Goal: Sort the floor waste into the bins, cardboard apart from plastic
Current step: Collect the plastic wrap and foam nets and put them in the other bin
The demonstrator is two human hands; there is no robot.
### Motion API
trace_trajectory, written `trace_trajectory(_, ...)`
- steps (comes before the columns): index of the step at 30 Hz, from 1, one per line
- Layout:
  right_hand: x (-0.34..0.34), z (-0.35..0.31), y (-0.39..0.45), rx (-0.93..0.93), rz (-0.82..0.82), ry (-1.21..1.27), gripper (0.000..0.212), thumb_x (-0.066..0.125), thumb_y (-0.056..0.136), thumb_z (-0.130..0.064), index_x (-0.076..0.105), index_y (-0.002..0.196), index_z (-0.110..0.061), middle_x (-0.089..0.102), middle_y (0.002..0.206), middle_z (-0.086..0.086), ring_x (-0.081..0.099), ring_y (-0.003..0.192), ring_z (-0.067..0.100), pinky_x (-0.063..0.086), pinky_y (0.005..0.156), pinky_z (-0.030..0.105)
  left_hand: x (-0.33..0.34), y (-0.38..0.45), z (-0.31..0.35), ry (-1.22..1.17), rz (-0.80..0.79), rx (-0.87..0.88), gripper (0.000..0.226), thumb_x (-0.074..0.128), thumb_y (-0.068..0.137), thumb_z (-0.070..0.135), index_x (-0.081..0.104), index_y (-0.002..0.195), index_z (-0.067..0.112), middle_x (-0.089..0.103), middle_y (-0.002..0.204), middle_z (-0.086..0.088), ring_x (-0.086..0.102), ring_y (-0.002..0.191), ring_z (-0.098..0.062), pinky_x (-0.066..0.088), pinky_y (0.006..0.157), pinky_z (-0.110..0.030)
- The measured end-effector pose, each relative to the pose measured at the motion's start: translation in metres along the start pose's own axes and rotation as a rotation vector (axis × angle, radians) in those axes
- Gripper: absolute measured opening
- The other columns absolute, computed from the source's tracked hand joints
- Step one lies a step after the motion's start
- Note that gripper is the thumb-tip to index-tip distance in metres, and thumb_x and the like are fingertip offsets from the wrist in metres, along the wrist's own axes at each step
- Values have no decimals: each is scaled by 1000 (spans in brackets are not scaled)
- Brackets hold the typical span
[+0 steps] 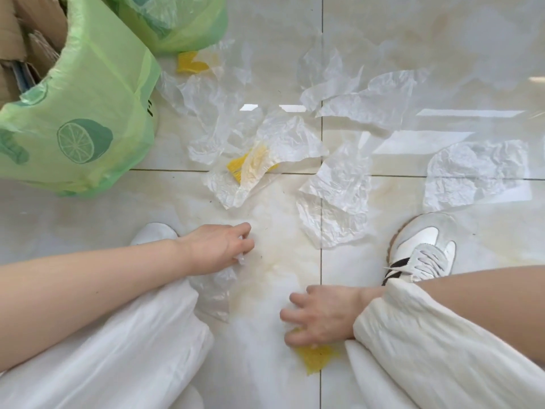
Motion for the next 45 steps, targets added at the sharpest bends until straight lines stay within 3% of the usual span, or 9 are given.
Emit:
trace_trajectory(5,13,-14,12,-131,-274,-101,29,65,79,-30,53,103,-41,33,109,-1,43,78,22,37,47,25,-12,-6,-12,-35,80,-56,19,46,94,30,50,108,19,43,116,0,55,84,-23,36,61,-31)
trace_trajectory(9,12,-7,7,-16,-135,-90,18,72,70,-23,57,76,-31,40,98,-1,49,67,21,37,41,20,-32,-16,-24,-188,251,-158,8,50,92,30,48,97,25,41,105,7,46,68,-21,38,60,-33)
trace_trajectory(19,-43,47,-15,540,251,-1,18,41,69,-19,55,79,-17,62,92,4,54,63,21,41,38,24,-77,-30,9,-627,679,-277,8,60,84,23,52,85,24,44,94,7,53,81,-23,46,74,-37)
trace_trajectory(24,-60,76,-52,797,368,3,35,74,53,-6,56,81,-14,63,98,6,60,71,25,43,36,28,-77,11,8,-679,655,-257,16,60,81,19,45,81,26,44,96,9,53,82,-19,48,78,-39)
trace_trajectory(28,-65,99,-85,945,469,-6,52,70,52,8,42,89,-15,62,97,7,57,71,28,43,37,31,-85,36,-5,-643,631,-262,22,55,75,19,36,74,30,56,103,5,55,89,-23,43,74,-32)
trace_trajectory(32,-68,116,-107,1034,525,-6,45,67,58,10,47,89,-16,55,80,3,51,68,25,43,43,34,-87,49,-10,-695,596,-265,42,56,73,0,33,67,35,65,94,3,56,84,-18,36,66,-11)
trace_trajectory(36,-79,126,-113,1049,547,24,48,71,62,-4,46,102,-13,56,88,5,53,75,27,45,60,30,-90,46,-16,-671,594,-254,34,51,72,-7,43,77,26,56,81,5,49,76,-17,36,66,-18)
trace_trajectory(41,-82,144,-102,1022,510,-1,64,64,70,-9,33,126,-13,52,90,9,47,76,29,48,69,39,-79,35,-17,-538,427,-248,20,54,83,19,51,100,29,48,88,16,51,86,-14,46,77,-33)
trace_trajectory(45,-69,157,-89,1006,353,-92,64,68,63,-6,40,119,-19,56,102,12,51,84,34,47,64,42,-54,23,-21,-334,243,-175,58,68,71,51,42,120,35,36,103,14,45,87,-9,41,75,-24)
Point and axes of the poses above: each hand's wrist, its own y-axis towards the middle knuckle, its own x-axis out of the palm, z = x × y, the point moved 4 cm from there along y, towards the middle knuckle
